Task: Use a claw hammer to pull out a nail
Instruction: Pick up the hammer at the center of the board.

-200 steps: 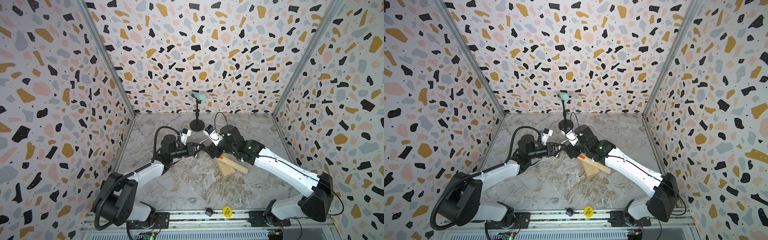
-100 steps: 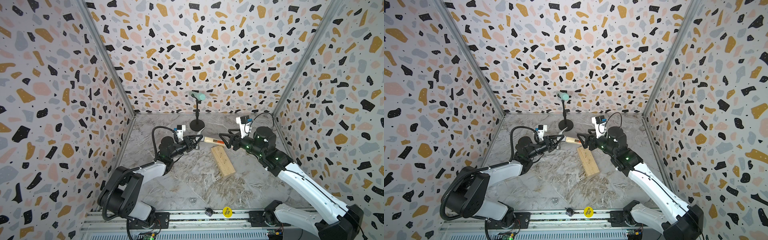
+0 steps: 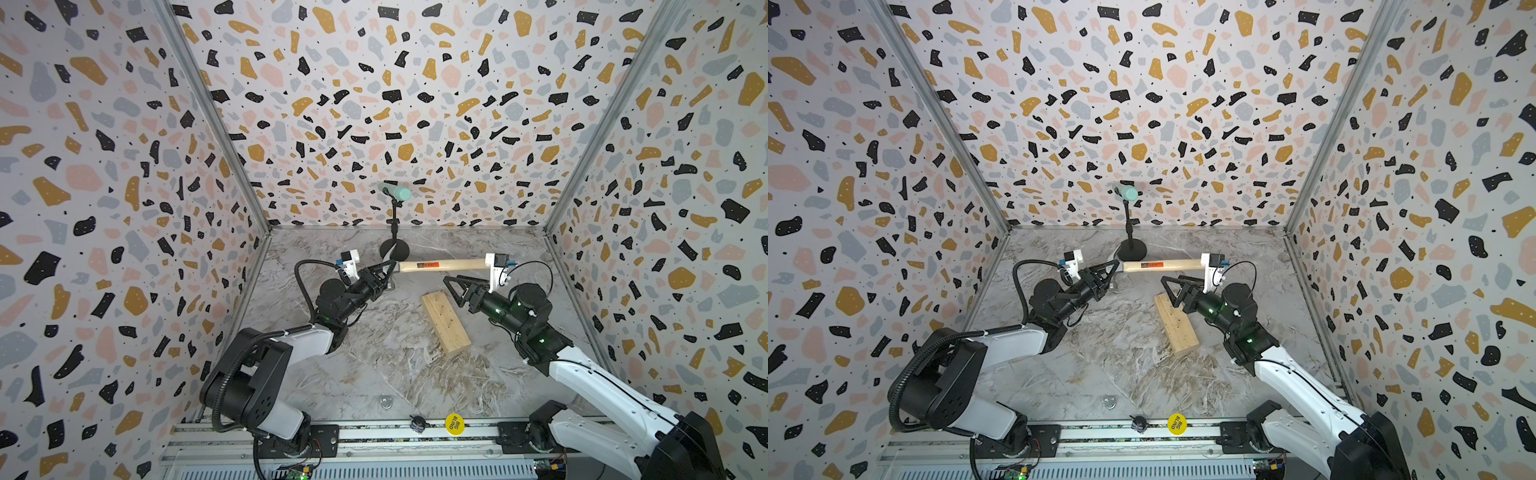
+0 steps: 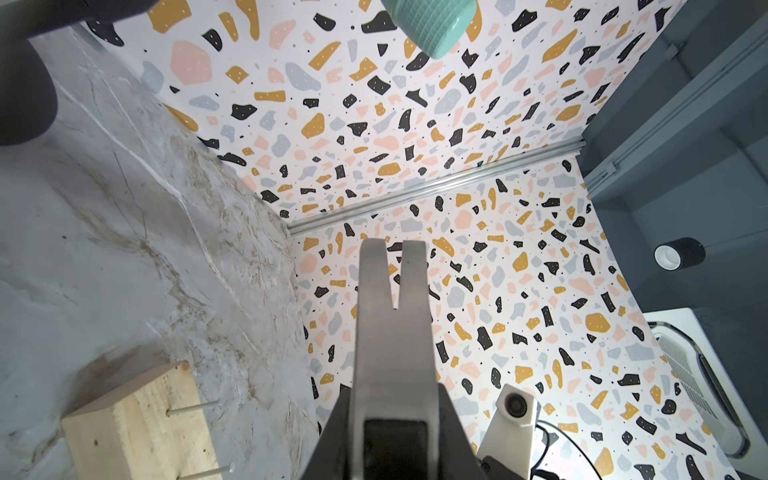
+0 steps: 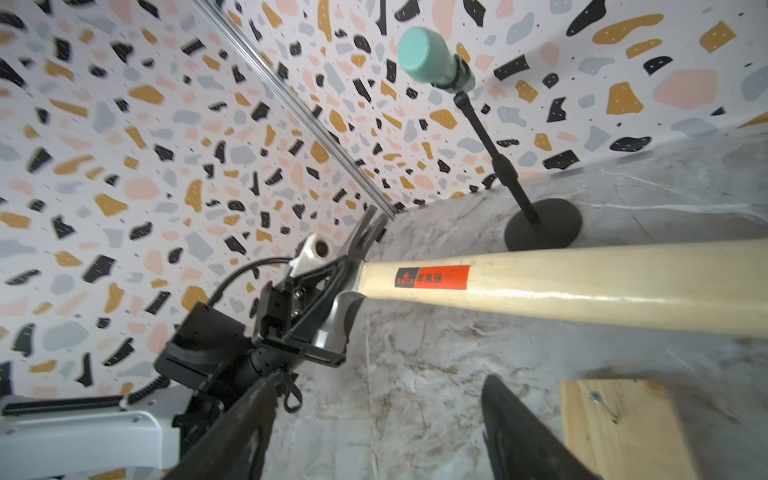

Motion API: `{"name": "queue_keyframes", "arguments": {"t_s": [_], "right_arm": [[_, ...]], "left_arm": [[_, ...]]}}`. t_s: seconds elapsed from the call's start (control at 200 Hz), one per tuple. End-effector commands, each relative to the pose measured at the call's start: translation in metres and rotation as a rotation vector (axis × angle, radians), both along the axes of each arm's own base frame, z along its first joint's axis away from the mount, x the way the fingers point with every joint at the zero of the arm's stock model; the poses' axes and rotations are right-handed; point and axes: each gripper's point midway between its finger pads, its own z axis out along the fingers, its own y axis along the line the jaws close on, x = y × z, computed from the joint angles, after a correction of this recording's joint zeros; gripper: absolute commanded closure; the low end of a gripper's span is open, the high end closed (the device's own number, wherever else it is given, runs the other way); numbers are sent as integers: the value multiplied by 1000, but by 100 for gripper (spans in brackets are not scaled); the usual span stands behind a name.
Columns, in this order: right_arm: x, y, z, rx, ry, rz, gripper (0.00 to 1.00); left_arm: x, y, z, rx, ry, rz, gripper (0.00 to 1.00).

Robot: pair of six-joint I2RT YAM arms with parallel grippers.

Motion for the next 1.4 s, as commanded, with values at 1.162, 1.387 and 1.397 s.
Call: {"name": "queue_keyframes", "arguments": {"t_s": [1.162, 1.387, 1.397], "right_arm": [[34, 23, 15, 501, 22, 79, 57], [42, 29, 18, 516, 19, 92, 61], [42, 29, 19, 517, 17, 91, 61]], "left_arm": [[-44, -1, 97, -317, -298, 58, 100], [-47, -3, 97, -326, -297, 47, 100], [-47, -3, 97, -326, -298, 46, 100]]}}
